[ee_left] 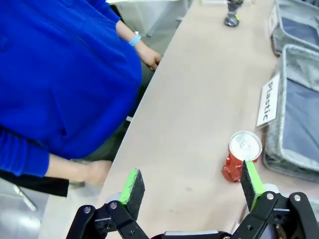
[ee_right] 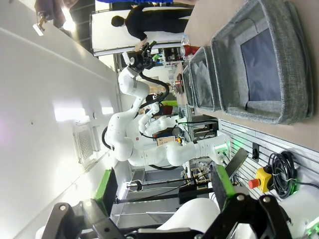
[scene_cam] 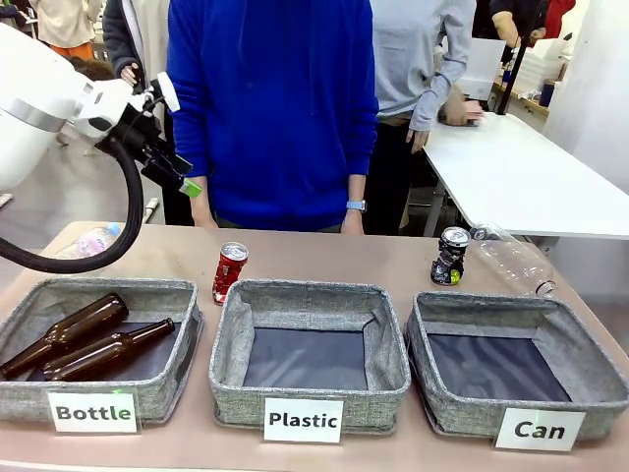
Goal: Sort the can waste into the basket.
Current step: Pick up the can waste from the table and place it in the right Fabric basket.
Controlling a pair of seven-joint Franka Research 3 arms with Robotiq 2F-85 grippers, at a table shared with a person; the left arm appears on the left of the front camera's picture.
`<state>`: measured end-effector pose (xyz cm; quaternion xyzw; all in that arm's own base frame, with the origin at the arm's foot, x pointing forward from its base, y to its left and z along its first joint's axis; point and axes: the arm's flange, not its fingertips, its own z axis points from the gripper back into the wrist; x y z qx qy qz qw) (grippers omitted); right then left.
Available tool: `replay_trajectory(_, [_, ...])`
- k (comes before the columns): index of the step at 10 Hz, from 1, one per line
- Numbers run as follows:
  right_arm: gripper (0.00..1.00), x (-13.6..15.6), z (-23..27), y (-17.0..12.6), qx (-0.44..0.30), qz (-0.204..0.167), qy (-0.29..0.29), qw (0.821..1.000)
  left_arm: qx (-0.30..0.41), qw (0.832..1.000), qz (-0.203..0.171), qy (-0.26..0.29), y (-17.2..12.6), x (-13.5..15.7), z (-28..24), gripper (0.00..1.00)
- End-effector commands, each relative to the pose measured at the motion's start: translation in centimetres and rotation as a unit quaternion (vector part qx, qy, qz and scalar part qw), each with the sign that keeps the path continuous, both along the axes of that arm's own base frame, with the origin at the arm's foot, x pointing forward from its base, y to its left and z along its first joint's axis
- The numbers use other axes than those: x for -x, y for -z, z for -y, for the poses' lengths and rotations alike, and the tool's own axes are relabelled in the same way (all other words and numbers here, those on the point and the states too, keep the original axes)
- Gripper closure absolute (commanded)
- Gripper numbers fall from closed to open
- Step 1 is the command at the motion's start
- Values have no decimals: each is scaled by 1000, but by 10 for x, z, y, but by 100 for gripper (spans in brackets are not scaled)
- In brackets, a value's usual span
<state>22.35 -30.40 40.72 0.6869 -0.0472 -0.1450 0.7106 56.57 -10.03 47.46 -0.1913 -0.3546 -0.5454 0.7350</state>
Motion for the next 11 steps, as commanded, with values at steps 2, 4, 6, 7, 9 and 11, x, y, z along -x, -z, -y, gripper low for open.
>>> replay_trajectory(2, [0, 1, 0, -2, -4, 6, -1, 1000, -16, 996, 47, 80, 37, -15, -19, 0])
replay_trajectory(4, [0, 1, 0, -2, -4, 6, -1, 1000, -57, 988, 56, 133, 63, -16, 2, 0])
replay_trajectory(6, [0, 1, 0, -2, -4, 6, -1, 1000, -91, 983, 29, 158, 88, -27, 22, 0])
replay_trajectory(7, [0, 1, 0, -2, -4, 6, -1, 1000, -95, 979, 17, 177, 97, -31, 25, 0])
replay_trajectory(9, [0, 1, 0, -2, -4, 6, -1, 1000, -124, 973, -5, 196, 111, -35, 24, 0])
replay_trajectory(11, [0, 1, 0, -2, -4, 6, -1, 1000, -110, 971, -10, 211, 120, -34, 19, 0])
